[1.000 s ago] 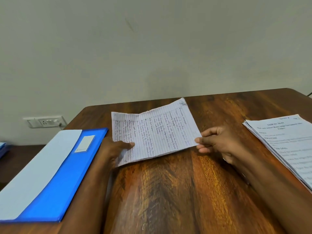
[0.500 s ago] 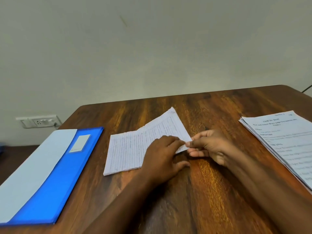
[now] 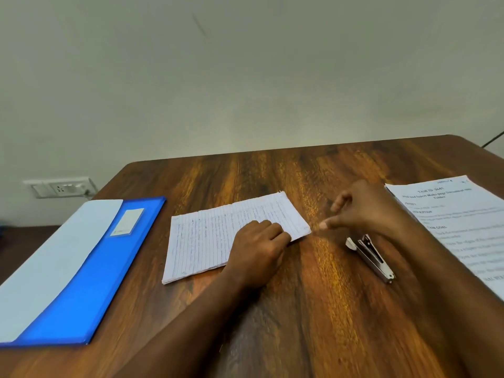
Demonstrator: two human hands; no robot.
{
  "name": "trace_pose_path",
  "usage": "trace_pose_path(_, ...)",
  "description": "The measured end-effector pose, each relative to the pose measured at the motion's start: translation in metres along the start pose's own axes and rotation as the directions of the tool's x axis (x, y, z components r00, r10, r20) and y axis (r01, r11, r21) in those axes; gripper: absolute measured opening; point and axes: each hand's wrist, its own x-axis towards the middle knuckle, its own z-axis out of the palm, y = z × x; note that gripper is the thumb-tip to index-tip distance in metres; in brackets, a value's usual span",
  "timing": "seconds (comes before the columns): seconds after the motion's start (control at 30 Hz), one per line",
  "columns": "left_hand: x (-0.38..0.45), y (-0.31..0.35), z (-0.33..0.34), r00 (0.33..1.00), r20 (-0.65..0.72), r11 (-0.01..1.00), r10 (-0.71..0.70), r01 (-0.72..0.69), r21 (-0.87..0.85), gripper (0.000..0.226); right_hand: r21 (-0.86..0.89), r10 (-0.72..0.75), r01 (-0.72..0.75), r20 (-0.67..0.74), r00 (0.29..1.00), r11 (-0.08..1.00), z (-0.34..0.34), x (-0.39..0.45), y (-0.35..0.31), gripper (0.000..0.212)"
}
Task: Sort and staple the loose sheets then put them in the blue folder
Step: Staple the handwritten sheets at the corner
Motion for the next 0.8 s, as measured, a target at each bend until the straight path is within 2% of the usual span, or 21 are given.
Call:
trace_pose_path(0.03,0.000,0.000,0.000,1.000,0.004,1.000,0.002,-0.002,-0.001,0.009,-0.202,-0.002,-0.005,-0.035,0.999,0.979,-0.009,-0.003,0.003,0.048)
trace_pose_path(0.1,0.001,0.000,0.001,1.000,0.011,1.000,-0.004,0.004,0.003,0.010,-0.408,0.072,-0.060,0.014,0.997,0.911,-0.020,-0.007,0.006,0.068)
trace_pose_path(0.2,0.001,0.000,0.001,1.000,0.007,1.000,-0.008,0.008,0.013,0.011,-0.468,0.218,-0.108,0.187,0.958,0.877,-0.018,-0.010,0.007,0.083)
trace_pose_path(0.3,0.001,0.000,0.001,1.000,0.016,1.000,-0.005,0.005,0.017,0.013,-0.458,0.238,-0.105,0.243,0.940,0.883,-0.012,-0.005,0.009,0.072)
trace_pose_path(0.43,0.001,0.001,0.000,0.999,0.038,0.999,-0.028,0.027,0.038,0.019,-0.312,0.167,-0.081,0.263,0.950,0.947,-0.009,0.004,0.012,0.050)
trace_pose_path(0.53,0.000,0.002,-0.001,0.999,0.032,0.997,-0.033,0.030,0.073,0.026,-0.010,0.061,-0.060,0.323,0.944,0.998,-0.002,0.007,0.009,0.038)
trace_pose_path(0.63,-0.001,0.001,-0.001,0.999,0.031,0.988,-0.033,0.028,0.153,0.037,0.361,-0.028,-0.145,0.435,0.900,0.921,0.012,0.007,0.005,0.038)
trace_pose_path(0.8,0.001,-0.002,-0.003,0.998,0.041,0.955,-0.050,0.036,0.293,0.041,0.543,-0.111,-0.306,0.605,0.789,0.782,0.038,0.007,-0.002,0.025)
